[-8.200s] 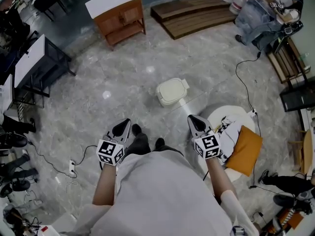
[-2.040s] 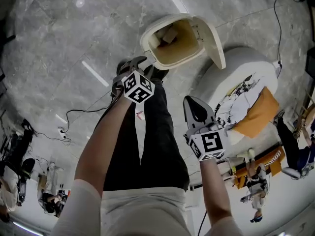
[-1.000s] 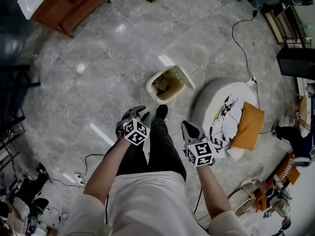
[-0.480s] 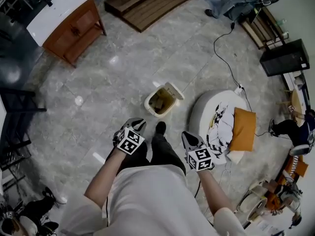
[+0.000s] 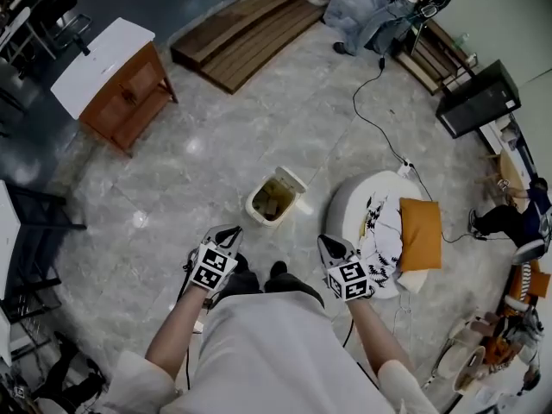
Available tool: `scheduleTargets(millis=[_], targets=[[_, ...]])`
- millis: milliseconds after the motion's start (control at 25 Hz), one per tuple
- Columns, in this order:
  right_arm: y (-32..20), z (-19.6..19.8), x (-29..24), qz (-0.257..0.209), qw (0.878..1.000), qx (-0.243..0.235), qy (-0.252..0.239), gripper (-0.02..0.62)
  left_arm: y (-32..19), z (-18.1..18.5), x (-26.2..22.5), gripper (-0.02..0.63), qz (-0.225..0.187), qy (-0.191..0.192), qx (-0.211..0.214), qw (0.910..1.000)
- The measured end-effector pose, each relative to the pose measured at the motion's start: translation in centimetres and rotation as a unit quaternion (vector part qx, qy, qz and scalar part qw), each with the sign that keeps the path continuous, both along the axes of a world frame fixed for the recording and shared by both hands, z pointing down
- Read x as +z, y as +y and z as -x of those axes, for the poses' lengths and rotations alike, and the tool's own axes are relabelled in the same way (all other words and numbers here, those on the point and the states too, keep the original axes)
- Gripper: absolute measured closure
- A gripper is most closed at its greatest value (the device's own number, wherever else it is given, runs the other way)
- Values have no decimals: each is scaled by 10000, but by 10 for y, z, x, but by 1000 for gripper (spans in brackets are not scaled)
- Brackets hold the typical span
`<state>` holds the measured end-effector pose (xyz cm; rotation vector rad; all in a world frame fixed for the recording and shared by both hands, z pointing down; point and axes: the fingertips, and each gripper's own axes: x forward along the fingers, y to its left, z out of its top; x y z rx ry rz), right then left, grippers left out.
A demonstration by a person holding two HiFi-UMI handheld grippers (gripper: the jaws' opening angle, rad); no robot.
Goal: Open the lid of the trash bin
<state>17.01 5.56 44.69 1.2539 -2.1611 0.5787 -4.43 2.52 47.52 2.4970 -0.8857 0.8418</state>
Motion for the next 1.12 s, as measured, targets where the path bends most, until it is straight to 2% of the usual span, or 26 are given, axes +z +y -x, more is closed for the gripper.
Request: scheduleTargets(millis=[480,720,880,1120], targets=[[19,-55,-39,-505,9977,-454,90,565,28,-35,-61,583,-497,221,-731,9958],[27,-81,-51,-667,9963,-541,30,565,48,-58,-82,583,-708,280,-874,9933],[38,-80,-56,-778,9940,-764,95,565,63,-65,-98,584,-885,353,-972,9907],[48,-74,-59,-891,9906,-1039,23,565,82,-71,-108,583,-925,484,-1200,9873]])
